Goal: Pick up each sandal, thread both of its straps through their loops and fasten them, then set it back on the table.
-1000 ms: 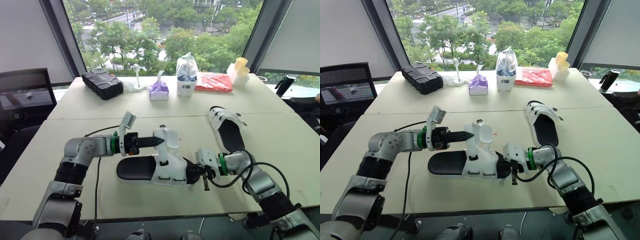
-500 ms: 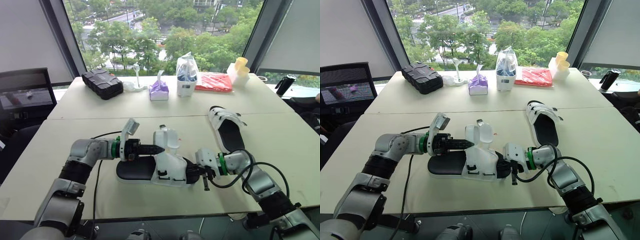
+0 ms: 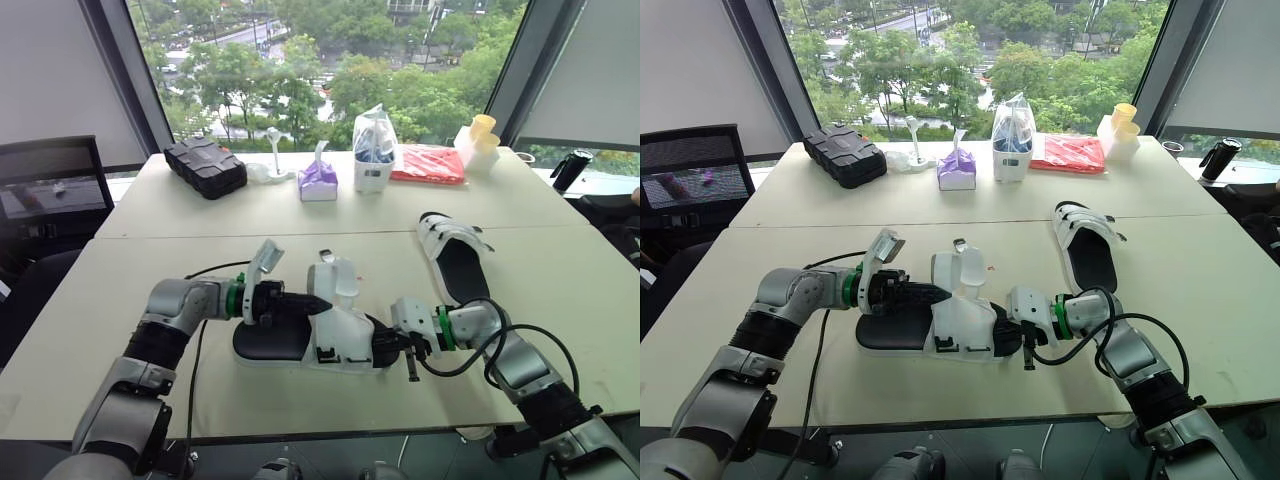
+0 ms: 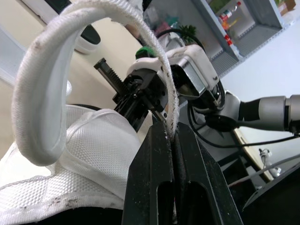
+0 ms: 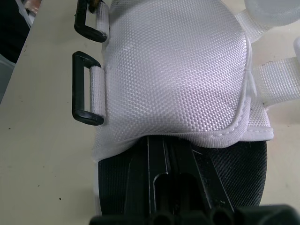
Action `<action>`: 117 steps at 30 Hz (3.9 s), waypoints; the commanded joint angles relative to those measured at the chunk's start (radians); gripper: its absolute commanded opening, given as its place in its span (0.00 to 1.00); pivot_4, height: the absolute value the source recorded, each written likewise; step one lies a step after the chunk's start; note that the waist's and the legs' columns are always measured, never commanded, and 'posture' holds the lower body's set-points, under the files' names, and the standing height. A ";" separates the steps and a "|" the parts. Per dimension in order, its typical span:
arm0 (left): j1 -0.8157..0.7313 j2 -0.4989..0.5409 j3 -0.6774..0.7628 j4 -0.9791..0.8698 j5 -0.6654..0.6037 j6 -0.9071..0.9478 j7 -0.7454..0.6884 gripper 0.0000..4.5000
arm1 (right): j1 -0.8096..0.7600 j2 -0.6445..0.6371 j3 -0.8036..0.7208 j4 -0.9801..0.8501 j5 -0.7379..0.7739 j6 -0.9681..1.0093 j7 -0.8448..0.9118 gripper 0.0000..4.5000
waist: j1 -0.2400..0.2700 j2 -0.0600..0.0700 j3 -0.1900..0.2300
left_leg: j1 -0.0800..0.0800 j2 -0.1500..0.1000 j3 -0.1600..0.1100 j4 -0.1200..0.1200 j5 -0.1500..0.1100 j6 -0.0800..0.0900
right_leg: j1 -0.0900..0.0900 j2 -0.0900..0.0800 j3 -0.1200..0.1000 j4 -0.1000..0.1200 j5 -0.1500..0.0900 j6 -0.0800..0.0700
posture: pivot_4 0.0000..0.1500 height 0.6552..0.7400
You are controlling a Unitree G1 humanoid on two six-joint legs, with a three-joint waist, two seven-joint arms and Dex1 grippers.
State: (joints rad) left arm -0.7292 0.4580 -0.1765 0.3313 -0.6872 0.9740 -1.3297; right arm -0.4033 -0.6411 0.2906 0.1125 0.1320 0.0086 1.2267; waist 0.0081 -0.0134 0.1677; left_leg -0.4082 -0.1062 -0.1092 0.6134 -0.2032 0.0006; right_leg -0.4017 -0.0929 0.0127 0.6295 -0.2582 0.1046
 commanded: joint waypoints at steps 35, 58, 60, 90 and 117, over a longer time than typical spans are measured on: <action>-0.068 -0.024 0.015 0.056 0.068 -0.064 -0.084 0.01 | 0.030 -0.018 0.046 0.032 -0.062 0.027 0.006 0.00 | 0.001 0.000 0.000 | 0.000 0.000 0.000 0.000 0.000 0.000 | 0.000 0.000 0.000 0.000 0.001 0.002 | 1.00 1.00; -0.060 -0.016 0.033 -0.005 0.029 0.036 -0.092 0.01 | 0.027 -0.016 0.053 0.046 -0.073 0.014 0.004 0.00 | 0.000 0.000 0.000 | 0.000 0.000 0.000 0.000 0.000 0.000 | 0.000 0.000 0.000 0.000 0.001 0.002 | 1.00 1.00; -0.058 -0.011 0.025 -0.009 0.034 0.032 -0.096 0.01 | 0.024 -0.014 0.055 0.048 -0.074 0.012 0.004 0.00 | -0.001 0.000 0.000 | 0.000 0.000 0.000 0.000 0.000 0.000 | 0.000 0.000 0.000 0.000 0.001 0.002 | 1.00 1.00; -0.053 -0.027 -0.005 0.027 0.087 -0.049 -0.115 0.01 | 0.035 -0.016 0.054 0.034 -0.072 0.019 0.000 0.00 | -0.002 0.000 0.000 | 0.000 0.000 0.000 0.000 0.000 0.000 | 0.000 0.000 0.000 0.000 0.001 0.002 | 1.00 1.00; -0.041 -0.051 0.008 0.037 0.126 -0.136 -0.099 0.01 | 0.037 -0.017 0.053 0.028 -0.070 0.023 -0.002 0.00 | -0.002 0.000 0.000 | 0.000 0.000 0.000 0.000 0.000 0.000 | 0.000 0.000 0.000 0.000 0.001 0.002 | 1.00 1.00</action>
State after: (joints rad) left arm -0.7714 0.4064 -0.1824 0.3920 -0.5525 0.8394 -1.4242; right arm -0.4043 -0.6414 0.2977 0.1069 0.1219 0.0015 1.2192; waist 0.0059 -0.0135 0.1678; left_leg -0.4081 -0.1061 -0.1094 0.6134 -0.2031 0.0007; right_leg -0.4016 -0.0926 0.0125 0.6296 -0.2570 0.1067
